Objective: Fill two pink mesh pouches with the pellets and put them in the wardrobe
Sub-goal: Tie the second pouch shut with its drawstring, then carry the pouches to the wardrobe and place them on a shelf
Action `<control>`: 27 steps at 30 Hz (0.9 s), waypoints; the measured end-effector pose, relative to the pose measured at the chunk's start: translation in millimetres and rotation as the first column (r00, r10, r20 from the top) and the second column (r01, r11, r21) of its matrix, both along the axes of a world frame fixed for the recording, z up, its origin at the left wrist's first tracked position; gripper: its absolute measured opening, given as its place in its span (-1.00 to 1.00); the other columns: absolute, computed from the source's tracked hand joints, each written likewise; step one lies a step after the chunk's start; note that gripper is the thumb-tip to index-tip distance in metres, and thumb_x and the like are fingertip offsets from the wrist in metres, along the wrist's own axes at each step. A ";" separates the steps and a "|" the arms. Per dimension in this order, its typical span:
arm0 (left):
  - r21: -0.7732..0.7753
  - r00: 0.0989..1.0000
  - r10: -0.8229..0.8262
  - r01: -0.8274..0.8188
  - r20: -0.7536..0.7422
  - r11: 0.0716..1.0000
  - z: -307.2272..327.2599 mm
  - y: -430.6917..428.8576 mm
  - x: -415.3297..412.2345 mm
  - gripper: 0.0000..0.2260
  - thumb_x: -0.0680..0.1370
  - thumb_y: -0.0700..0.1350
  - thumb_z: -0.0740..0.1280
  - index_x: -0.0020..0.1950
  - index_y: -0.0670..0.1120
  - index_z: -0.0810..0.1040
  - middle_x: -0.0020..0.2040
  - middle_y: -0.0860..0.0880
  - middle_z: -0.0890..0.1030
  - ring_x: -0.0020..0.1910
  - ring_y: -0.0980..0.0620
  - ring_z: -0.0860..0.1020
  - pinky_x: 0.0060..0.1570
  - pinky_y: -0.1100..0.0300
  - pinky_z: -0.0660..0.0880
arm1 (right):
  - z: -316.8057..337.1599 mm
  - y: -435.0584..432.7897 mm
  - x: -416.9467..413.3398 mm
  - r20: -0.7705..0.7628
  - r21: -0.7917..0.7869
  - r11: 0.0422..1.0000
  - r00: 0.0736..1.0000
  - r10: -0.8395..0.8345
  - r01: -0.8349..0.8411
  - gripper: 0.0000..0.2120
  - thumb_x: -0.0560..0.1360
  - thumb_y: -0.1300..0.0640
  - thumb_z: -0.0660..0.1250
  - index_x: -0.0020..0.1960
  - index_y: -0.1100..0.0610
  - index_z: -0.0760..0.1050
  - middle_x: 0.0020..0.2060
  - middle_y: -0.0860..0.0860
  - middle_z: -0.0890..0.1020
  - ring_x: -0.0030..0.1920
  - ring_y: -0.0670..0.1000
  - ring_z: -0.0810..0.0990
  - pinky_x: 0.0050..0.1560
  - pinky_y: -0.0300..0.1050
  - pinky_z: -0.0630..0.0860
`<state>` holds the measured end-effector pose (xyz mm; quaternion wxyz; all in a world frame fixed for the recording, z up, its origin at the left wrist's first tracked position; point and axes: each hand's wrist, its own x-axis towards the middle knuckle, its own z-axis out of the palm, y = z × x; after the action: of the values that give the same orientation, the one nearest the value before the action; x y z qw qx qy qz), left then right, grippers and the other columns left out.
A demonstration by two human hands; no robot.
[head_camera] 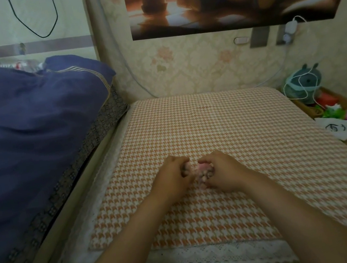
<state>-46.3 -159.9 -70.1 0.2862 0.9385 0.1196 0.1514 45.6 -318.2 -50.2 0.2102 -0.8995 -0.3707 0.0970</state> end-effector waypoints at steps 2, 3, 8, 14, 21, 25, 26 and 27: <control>0.004 0.998 -0.022 0.023 -0.062 1.000 -4.5 -7.8 6.2 -0.52 0.52 0.02 0.39 0.42 -0.02 0.43 0.24 -0.02 0.46 0.11 0.04 0.51 0.18 0.22 0.44 | -1.0 -11.5 6.1 0.003 0.001 0.999 0.999 -0.051 0.051 -0.38 0.43 0.04 0.51 0.45 0.06 0.44 0.36 0.08 0.45 0.32 0.08 0.48 0.28 -0.14 0.39; 0.025 0.993 -0.038 0.041 -0.116 0.999 -5.9 -10.5 9.2 -0.50 0.52 0.04 0.38 0.44 -0.01 0.40 0.26 -0.04 0.45 0.16 0.00 0.50 0.21 0.16 0.45 | -1.5 -16.9 8.4 0.005 0.005 0.998 0.998 -0.068 0.068 -0.39 0.43 0.04 0.51 0.44 0.07 0.45 0.36 0.07 0.46 0.32 0.07 0.49 0.28 -0.14 0.39; 0.084 0.981 -0.044 0.061 -0.189 0.995 2.0 -12.9 19.6 -0.53 0.51 0.10 0.30 0.41 0.07 0.40 0.28 -0.05 0.49 0.23 -0.09 0.52 0.19 0.01 0.50 | -2.1 -31.0 11.9 -0.034 0.038 0.999 0.999 -0.030 0.031 -0.36 0.43 -0.01 0.50 0.45 0.09 0.42 0.39 0.04 0.45 0.34 0.04 0.46 0.30 -0.14 0.39; 0.068 0.934 -0.157 0.188 -0.321 0.980 5.5 5.7 17.7 -0.27 0.42 0.04 0.42 0.54 0.16 0.17 0.50 -0.01 0.19 0.39 -0.03 0.36 0.33 0.13 0.38 | -8.8 -30.7 15.7 -0.067 0.000 0.999 0.997 0.044 -0.045 -0.06 0.37 -0.14 0.50 0.59 -0.17 0.05 0.49 -0.06 0.19 0.41 0.02 0.37 0.28 -0.13 0.40; 0.080 0.963 -0.198 0.215 -0.181 0.973 -7.3 16.7 34.3 -0.51 0.45 -0.04 0.45 0.36 0.13 0.44 0.17 0.07 0.48 0.12 0.08 0.48 0.17 0.18 0.45 | -30.6 -25.0 36.0 -0.030 0.078 0.988 0.991 0.134 -0.131 -0.48 0.47 -0.18 0.43 0.39 -0.15 0.42 0.26 -0.23 0.30 0.22 -0.16 0.42 0.24 -0.22 0.44; 0.009 0.976 -0.174 0.177 -0.134 0.984 -11.4 34.2 60.9 -0.51 0.40 -0.10 0.50 0.28 0.12 0.46 0.15 0.13 0.47 0.10 0.13 0.47 0.10 0.28 0.44 | -31.2 -18.8 73.2 -0.058 0.112 0.983 0.987 0.151 -0.144 -0.58 0.47 -0.14 0.46 0.28 -0.15 0.48 0.22 -0.30 0.29 0.16 -0.26 0.42 0.13 -0.42 0.38; -0.002 0.978 -0.172 0.173 -0.116 0.985 -12.3 38.0 70.0 -0.51 0.39 -0.11 0.51 0.26 0.12 0.47 0.14 0.13 0.48 0.09 0.13 0.47 0.07 0.30 0.43 | -29.7 -13.9 86.2 -0.050 0.109 0.982 0.986 0.161 -0.155 -0.60 0.47 -0.11 0.47 0.27 -0.14 0.49 0.20 -0.30 0.29 0.15 -0.28 0.41 0.09 -0.48 0.36; -0.009 0.981 -0.169 0.169 -0.093 0.986 -13.8 41.9 80.9 -0.52 0.38 -0.13 0.52 0.24 0.12 0.47 0.12 0.13 0.48 0.08 0.14 0.47 0.05 0.32 0.43 | -28.7 -7.5 99.7 -0.039 0.109 0.981 0.985 0.167 -0.162 -0.61 0.46 -0.09 0.48 0.26 -0.13 0.49 0.19 -0.30 0.28 0.14 -0.28 0.41 0.06 -0.52 0.34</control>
<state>34.6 -118.0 -83.9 0.2926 0.9512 0.0530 0.0824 145.4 -325.7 -78.8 0.2574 -0.8509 -0.4430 0.1161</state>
